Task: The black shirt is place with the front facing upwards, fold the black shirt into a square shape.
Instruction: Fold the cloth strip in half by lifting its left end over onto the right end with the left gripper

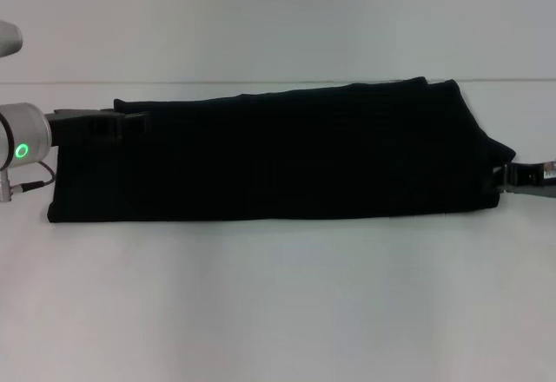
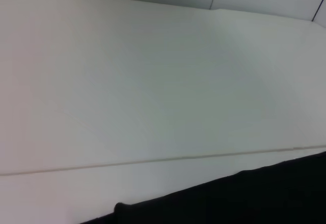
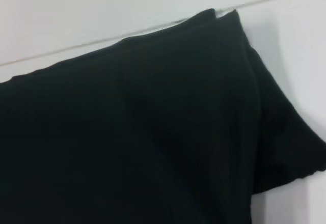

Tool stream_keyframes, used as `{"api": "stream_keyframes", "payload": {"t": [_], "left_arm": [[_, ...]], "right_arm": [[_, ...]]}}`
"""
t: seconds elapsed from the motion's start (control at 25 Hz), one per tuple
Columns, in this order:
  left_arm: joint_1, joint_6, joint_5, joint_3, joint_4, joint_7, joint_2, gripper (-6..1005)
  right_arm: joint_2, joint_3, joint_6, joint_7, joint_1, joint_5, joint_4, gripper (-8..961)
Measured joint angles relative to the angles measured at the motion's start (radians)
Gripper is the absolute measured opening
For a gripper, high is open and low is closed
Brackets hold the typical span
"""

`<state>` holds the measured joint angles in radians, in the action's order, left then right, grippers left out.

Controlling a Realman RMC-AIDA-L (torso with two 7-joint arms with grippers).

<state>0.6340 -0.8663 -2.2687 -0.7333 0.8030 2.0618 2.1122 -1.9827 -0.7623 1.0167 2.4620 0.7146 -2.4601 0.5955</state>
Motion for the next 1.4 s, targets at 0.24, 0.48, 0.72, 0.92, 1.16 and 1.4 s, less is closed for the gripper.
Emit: {"api": "stream_keyframes", "payload": {"t": [0.24,0.48,0.72,0.92,1.16,1.4], "left_arm": [[-0.003,-0.01,0.0,0.0,0.002,0.003,0.0,651],[-0.003,-0.011,0.0,0.0,0.0,0.003,0.0,652],[-0.003,-0.011,0.0,-0.001,-0.001,0.003,0.004,653],[-0.004,-0.011,0.0,0.0,-0.001,0.003,0.007,654],[0.007,-0.011,0.0,0.0,-0.004,0.003,0.01,655],[0.036,0.023,0.014,0.0,-0.033,0.013,0.011,655]], "right_arm": [[-0.021,0.003,0.078,0.0,-0.069,0.008,0.093,29],[-0.014,0.029,0.157,0.0,-0.126,0.013,0.151,57],[0.019,0.063,0.228,-0.012,-0.158,0.013,0.157,85],[0.037,0.138,0.295,-0.066,-0.171,0.013,0.16,108],[0.041,0.181,0.327,-0.112,-0.17,0.014,0.159,136],[0.046,0.254,0.385,-0.118,-0.168,0.015,0.204,164]]}}
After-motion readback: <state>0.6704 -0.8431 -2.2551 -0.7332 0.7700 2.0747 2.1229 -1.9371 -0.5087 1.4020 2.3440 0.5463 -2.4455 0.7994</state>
